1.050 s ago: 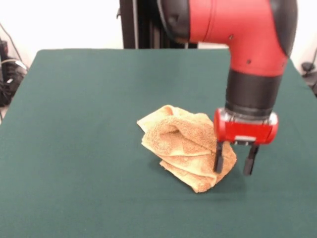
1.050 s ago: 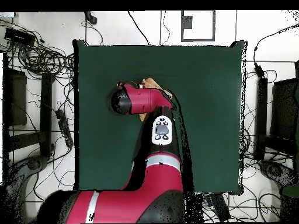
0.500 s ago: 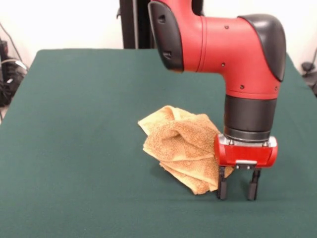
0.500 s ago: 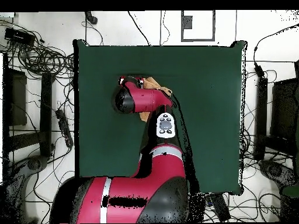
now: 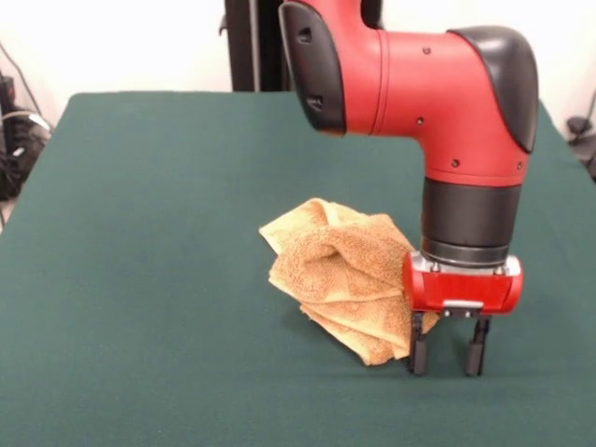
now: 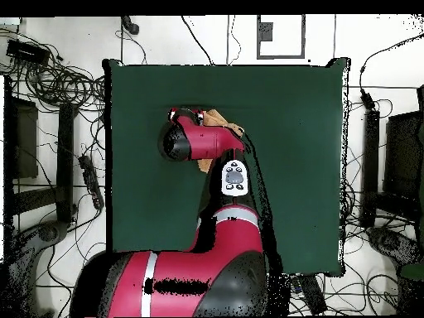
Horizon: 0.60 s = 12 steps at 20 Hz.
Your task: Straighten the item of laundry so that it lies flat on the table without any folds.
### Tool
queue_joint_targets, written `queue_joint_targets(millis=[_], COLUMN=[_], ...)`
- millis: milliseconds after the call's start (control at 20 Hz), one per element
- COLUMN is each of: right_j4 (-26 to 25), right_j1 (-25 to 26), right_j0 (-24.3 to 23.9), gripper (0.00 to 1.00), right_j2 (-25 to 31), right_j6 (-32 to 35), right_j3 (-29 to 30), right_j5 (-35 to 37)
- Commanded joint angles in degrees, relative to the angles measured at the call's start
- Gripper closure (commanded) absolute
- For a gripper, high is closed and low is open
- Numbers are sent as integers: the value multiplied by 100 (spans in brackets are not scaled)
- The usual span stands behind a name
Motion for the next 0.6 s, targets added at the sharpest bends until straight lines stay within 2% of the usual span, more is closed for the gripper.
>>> queue_joint_targets(millis=[50,300,600], right_j4=[273,358,306], right_j1=[-207,-760,-837], right_j0=[297,371,261], gripper=[0,0,0], right_j2=[97,29,185], right_j6=[771,667,716], right_j3=[428,284,357], right_j5=[1403,2393,2382])
